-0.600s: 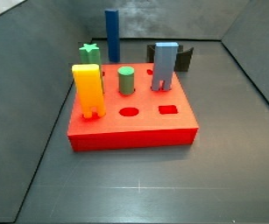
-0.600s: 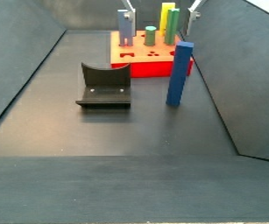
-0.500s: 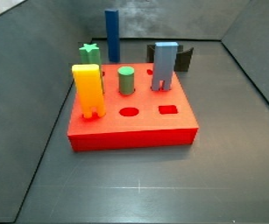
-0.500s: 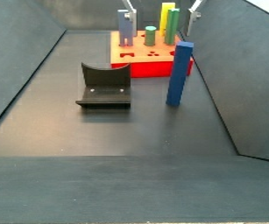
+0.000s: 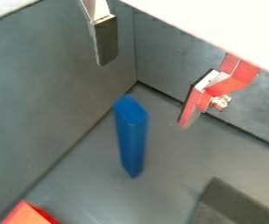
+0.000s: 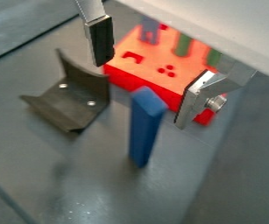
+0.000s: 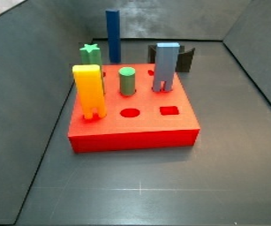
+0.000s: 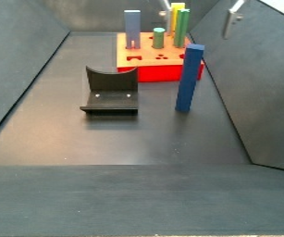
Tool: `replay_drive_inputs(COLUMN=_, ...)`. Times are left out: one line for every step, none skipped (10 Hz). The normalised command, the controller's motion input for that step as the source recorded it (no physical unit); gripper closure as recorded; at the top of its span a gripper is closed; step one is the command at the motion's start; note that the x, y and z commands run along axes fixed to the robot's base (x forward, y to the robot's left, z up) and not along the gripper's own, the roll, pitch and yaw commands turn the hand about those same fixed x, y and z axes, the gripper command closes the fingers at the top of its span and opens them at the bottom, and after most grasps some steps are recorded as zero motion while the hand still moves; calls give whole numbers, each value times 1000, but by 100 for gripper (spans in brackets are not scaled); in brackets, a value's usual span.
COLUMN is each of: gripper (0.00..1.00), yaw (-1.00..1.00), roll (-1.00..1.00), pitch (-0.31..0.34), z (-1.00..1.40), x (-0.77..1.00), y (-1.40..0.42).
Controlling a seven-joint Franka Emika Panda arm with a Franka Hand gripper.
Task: Pick up the rectangle object. Move up. Move to above the board. Insert the rectangle object.
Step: Pick up the rectangle object.
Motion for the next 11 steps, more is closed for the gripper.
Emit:
replay_drive_inputs(gripper=0, yaw=-374, roll=-86, pitch=-20, z=-260, x=169, y=0)
replay_drive_inputs(gripper=0, yaw=-320, roll=-91, pitch=0, z=-377, x=314, y=0)
replay_drive_inputs(gripper=0, yaw=-274, roll=-89, pitch=0, z=-440, x=326, y=0)
replay_drive_inputs(gripper=0, yaw=0, roll=-41, pitch=-31, z=-483, x=0, y=-66)
replay_drive_inputs(gripper=0, yaw=3, roll=-9, pitch=-31, z=-383, x=0, y=-100)
replay_drive_inputs(gripper=0, yaw=0, roll=-10, pitch=-41, z=-317, x=-43, y=-91)
replay_drive_inputs(gripper=0, yaw=0, roll=-10, pitch=0, z=-251, x=0, y=-49)
replay_drive_inputs(gripper=0, yaw=0, roll=0, pitch=0, z=-191, x=-14, y=-54)
replay_drive_inputs(gripper=0, yaw=0, roll=0, pitch=0, z=0, x=0, y=-17)
replay_drive_inputs(gripper=0, yaw=0, roll=0, pitch=0, z=0, x=0, y=-43)
replay_drive_inputs(gripper=0, yaw=0, roll=0, pitch=0, z=-29, x=0, y=-46)
